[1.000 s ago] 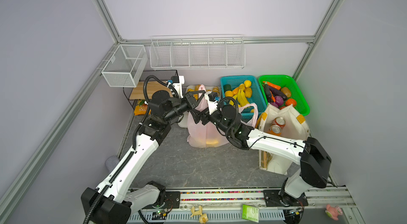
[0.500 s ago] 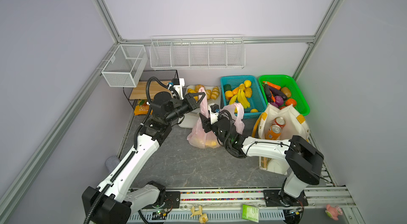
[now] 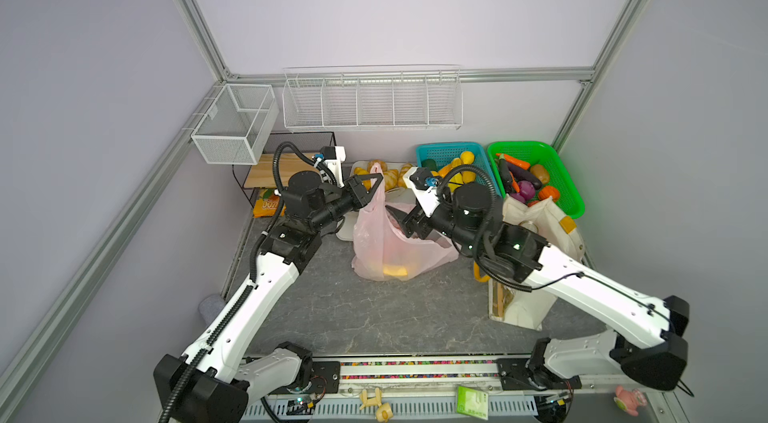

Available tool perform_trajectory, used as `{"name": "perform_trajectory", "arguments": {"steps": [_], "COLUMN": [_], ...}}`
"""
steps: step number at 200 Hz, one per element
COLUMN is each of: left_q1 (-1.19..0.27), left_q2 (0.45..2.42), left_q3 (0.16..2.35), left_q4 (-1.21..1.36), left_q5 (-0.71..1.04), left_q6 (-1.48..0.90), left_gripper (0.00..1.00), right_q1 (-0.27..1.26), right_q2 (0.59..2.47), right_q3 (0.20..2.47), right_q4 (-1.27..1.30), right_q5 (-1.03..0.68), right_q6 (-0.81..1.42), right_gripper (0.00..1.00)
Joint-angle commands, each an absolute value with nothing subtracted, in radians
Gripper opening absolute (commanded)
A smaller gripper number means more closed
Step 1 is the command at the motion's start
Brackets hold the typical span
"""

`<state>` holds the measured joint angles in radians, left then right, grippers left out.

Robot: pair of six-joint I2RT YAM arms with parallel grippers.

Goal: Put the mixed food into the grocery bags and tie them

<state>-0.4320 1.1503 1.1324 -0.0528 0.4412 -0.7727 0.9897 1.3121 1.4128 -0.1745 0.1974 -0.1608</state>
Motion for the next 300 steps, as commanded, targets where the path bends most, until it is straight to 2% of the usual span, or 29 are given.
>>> {"name": "perform_trajectory", "arguments": {"steps": [1,25,58,97,112,121,131,147,157,164,178,187,197,214,234,263,300], "left_q1": [-0.418,-0.414,-0.411,-0.411,-0.410,-0.410,-0.410,-0.411,-0.410,-0.410,-0.410,-0.411,-0.415,-0.467,-0.640,-0.842,-0.864], "left_q2": [1.159,1.164,1.170,1.184,1.182,1.179,1.177,1.166,1.153,1.137,1.082,1.032,0.968,0.873,0.850,1.023,1.336], "left_q3": [1.169,1.169,1.176,1.184,1.186,1.184,1.186,1.186,1.183,1.179,1.164,1.149,1.125,1.084,1.108,1.302,1.641], "left_q4": [-0.072,-0.079,-0.095,-0.100,-0.106,-0.109,-0.113,-0.121,-0.137,-0.150,-0.187,-0.203,-0.198,-0.161,-0.153,-0.248,-0.466], "left_q5": [0.425,0.420,0.413,0.425,0.421,0.418,0.414,0.409,0.395,0.382,0.312,0.258,0.212,0.113,-0.032,-0.077,0.086], "left_q6": [-0.750,-0.744,-0.728,-0.730,-0.729,-0.727,-0.727,-0.724,-0.714,-0.699,-0.647,-0.604,-0.557,-0.473,-0.309,-0.174,-0.206], "left_gripper": [0.00,0.00,0.00,0.00,0.00,0.00,0.00,0.00,0.01,0.09,0.34,0.46,0.53,0.59,0.62,0.65,0.67], "right_q1": [0.986,0.981,0.924,0.806,0.789,0.783,0.782,0.775,0.763,0.757,0.750,0.750,0.750,0.750,0.749,0.749,0.748], "right_q2": [1.246,1.136,0.935,0.843,0.845,0.861,0.889,0.933,0.954,0.964,0.980,0.988,0.989,0.995,1.005,1.006,1.006], "right_q3": [1.462,1.410,1.217,1.011,0.924,0.892,0.872,0.834,0.826,0.817,0.804,0.798,0.783,0.765,0.748,0.696,0.639], "right_q4": [-0.426,-0.462,-0.436,-0.370,-0.264,-0.197,-0.130,-0.036,0.006,0.041,0.103,0.127,0.167,0.221,0.270,0.353,0.433], "right_q5": [0.124,0.135,0.197,0.020,-0.059,-0.112,-0.146,-0.123,-0.117,-0.110,-0.077,-0.055,-0.036,-0.021,-0.021,-0.022,0.006], "right_q6": [-0.266,-0.267,-0.183,-0.049,-0.018,-0.004,0.005,0.011,0.020,0.037,0.085,0.112,0.133,0.162,0.172,0.138,0.082], "right_gripper": [0.88,0.89,0.89,0.89,0.93,1.00,0.87,0.60,0.48,0.42,0.33,0.29,0.26,0.20,0.19,0.19,0.19]}}
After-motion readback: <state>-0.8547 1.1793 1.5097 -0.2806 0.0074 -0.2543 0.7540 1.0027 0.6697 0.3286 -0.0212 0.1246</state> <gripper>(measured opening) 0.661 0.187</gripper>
